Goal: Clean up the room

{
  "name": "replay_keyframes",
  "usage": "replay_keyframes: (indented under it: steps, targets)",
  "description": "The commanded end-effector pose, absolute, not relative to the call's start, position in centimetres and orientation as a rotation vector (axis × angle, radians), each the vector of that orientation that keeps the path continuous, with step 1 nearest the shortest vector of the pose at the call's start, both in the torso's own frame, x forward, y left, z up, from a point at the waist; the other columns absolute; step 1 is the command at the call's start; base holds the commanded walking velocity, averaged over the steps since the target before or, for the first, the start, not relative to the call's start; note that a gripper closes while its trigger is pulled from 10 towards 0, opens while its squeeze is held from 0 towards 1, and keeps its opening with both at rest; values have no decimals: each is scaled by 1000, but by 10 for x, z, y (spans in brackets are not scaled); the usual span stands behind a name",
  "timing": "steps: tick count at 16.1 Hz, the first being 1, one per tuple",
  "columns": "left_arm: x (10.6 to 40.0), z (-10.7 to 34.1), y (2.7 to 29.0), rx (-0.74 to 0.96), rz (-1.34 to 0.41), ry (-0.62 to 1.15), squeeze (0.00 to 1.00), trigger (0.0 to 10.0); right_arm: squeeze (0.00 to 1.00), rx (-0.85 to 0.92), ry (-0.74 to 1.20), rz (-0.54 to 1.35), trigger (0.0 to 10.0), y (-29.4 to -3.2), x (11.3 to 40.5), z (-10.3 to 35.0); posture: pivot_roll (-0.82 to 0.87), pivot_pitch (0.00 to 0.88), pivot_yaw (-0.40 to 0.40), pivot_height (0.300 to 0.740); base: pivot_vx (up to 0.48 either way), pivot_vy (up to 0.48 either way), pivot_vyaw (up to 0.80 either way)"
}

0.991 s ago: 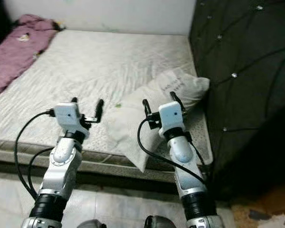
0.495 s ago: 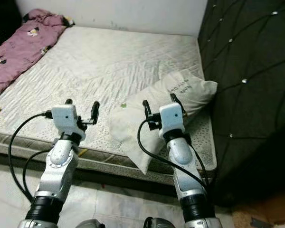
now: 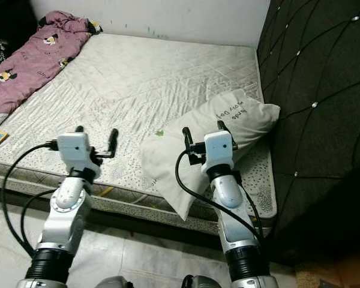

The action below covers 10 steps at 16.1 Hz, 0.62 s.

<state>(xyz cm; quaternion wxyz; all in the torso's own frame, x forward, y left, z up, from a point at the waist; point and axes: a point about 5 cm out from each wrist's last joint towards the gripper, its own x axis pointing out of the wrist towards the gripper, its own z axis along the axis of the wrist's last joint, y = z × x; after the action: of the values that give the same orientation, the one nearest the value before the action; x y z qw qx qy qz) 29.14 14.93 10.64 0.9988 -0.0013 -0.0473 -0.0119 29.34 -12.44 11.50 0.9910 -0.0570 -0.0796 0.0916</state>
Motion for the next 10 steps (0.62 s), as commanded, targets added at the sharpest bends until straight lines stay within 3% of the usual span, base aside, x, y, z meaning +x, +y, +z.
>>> replay_keyframes:
  steps: [1, 6, 10]
  targets:
    - [288, 108, 159, -8, 15, -89, 0, 10000, 0, -86, -129, 155, 10000, -131, 293, 111, 11, 0, -21, 740, 0, 0, 0]
    - [284, 107, 168, 9, 55, -81, 0, 10000, 0, -70, -99, 162, 10000, -130, 297, 109, 41, 0, -41, 740, 0, 0, 0]
    - [286, 112, 165, -8, 38, -86, 0, 10000, 0, -50, -86, 184, 10000, -123, 296, 111, 45, 0, -58, 740, 0, 0, -700]
